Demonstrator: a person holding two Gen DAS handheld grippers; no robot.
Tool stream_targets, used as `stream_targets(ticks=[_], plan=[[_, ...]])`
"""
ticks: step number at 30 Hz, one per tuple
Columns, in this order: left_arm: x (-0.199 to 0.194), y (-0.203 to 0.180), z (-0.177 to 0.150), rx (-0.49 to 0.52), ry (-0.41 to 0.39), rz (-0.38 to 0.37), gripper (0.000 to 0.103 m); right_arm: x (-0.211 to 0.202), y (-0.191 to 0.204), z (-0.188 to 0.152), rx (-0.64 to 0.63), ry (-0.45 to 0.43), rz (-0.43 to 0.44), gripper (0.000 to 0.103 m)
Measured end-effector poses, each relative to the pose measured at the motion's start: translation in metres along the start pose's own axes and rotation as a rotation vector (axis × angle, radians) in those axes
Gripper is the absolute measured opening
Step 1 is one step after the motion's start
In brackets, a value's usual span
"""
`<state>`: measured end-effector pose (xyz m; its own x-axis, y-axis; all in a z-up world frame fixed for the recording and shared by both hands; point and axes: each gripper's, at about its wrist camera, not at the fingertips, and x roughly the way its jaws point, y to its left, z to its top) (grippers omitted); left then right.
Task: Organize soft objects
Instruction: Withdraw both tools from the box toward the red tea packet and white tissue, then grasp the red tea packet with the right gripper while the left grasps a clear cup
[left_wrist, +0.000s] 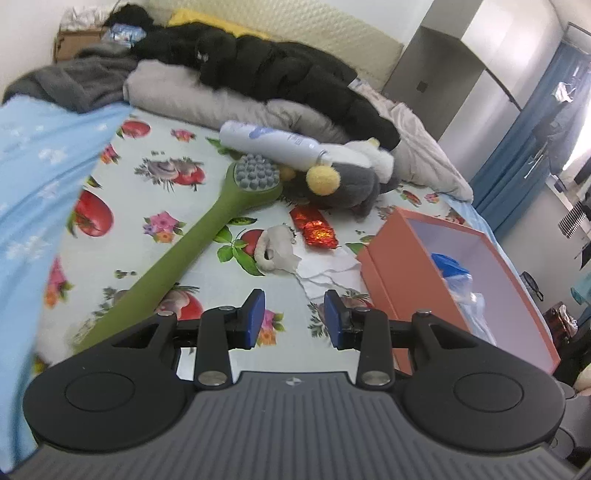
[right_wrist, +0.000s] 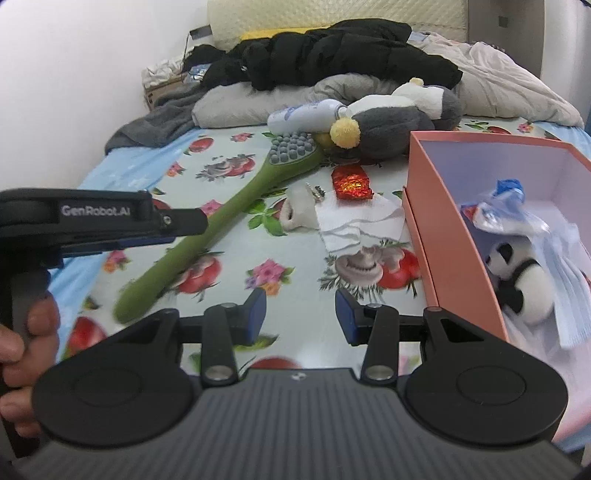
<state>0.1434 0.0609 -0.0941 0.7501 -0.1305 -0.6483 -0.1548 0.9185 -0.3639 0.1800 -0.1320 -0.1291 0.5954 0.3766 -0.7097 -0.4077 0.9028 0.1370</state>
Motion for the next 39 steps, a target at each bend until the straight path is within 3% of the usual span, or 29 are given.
stream_targets(ticks=[10,24,28,32,36,39], plan=[[0.112,0.030,0.020,-0.039,0.074,-0.009,0.041,0.088,-0.016,0.024,0.010,0.018,-0.046,0.044],[0.188,0.038,0.046,-0.091,0.086,-0.088,0.040,0.162,-0.029,0.038,0.000,0.028,-0.112,0.040],[0.205,0.038,0.051,-0.098,0.088,-0.079,0.040,0.172,-0.030,0.036,-0.011,0.043,-0.121,0.030],[0.219,0.036,0.050,-0.097,0.105,-0.071,0.039,0.174,-0.028,0.035,-0.050,0.037,-0.115,0.011],[0.227,0.032,0.044,-0.082,0.128,-0.058,0.020,0.172,-0.027,0.036,-0.051,0.039,-0.107,0.006],[0.227,0.029,0.041,-0.069,0.118,-0.044,0.017,0.164,-0.026,0.037,-0.051,0.031,-0.106,0.006]])
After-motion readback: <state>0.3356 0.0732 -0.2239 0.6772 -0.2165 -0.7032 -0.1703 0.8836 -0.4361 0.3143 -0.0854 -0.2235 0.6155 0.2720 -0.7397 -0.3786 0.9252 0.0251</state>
